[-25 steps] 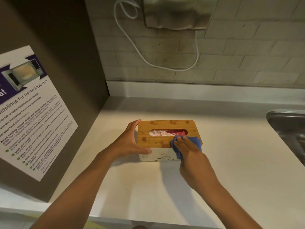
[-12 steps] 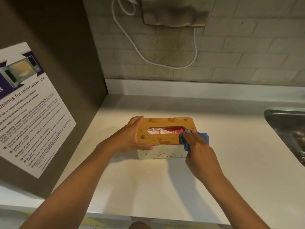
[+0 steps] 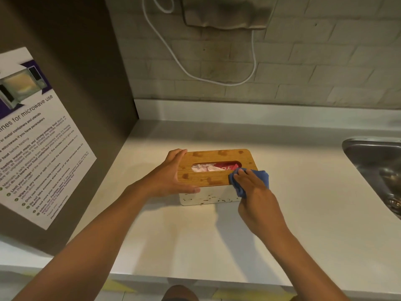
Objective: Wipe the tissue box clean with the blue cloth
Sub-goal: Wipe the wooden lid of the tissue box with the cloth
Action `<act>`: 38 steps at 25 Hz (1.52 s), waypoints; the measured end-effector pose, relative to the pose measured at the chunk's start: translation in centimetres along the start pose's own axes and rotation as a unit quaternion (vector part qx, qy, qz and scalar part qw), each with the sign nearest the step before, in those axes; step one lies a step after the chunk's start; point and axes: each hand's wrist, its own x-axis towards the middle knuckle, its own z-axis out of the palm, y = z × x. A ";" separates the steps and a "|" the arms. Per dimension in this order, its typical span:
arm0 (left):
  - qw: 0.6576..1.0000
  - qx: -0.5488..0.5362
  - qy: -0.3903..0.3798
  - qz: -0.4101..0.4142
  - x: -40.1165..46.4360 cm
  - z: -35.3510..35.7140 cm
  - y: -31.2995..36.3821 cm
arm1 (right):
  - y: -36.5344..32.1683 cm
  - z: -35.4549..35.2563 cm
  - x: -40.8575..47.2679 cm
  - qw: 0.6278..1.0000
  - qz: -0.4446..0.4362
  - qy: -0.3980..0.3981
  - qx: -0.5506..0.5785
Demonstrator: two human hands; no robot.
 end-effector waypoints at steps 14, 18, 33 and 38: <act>0.992 -0.116 0.044 -0.006 -0.1 1.8 -0.5 | -1.0 0.6 1.7 0.995 0.011 0.099 0.000; 0.990 -0.125 0.058 -0.016 -0.1 2.1 -0.4 | -3.0 3.1 0.7 0.999 -0.028 0.015 -0.018; 0.983 -0.164 0.073 -0.033 -0.3 2.8 -0.7 | -2.3 2.1 1.6 1.000 -0.003 0.016 0.004; 0.982 -0.164 0.088 -0.034 -0.5 3.1 -0.2 | -5.3 4.1 2.7 1.000 0.006 -0.005 -0.021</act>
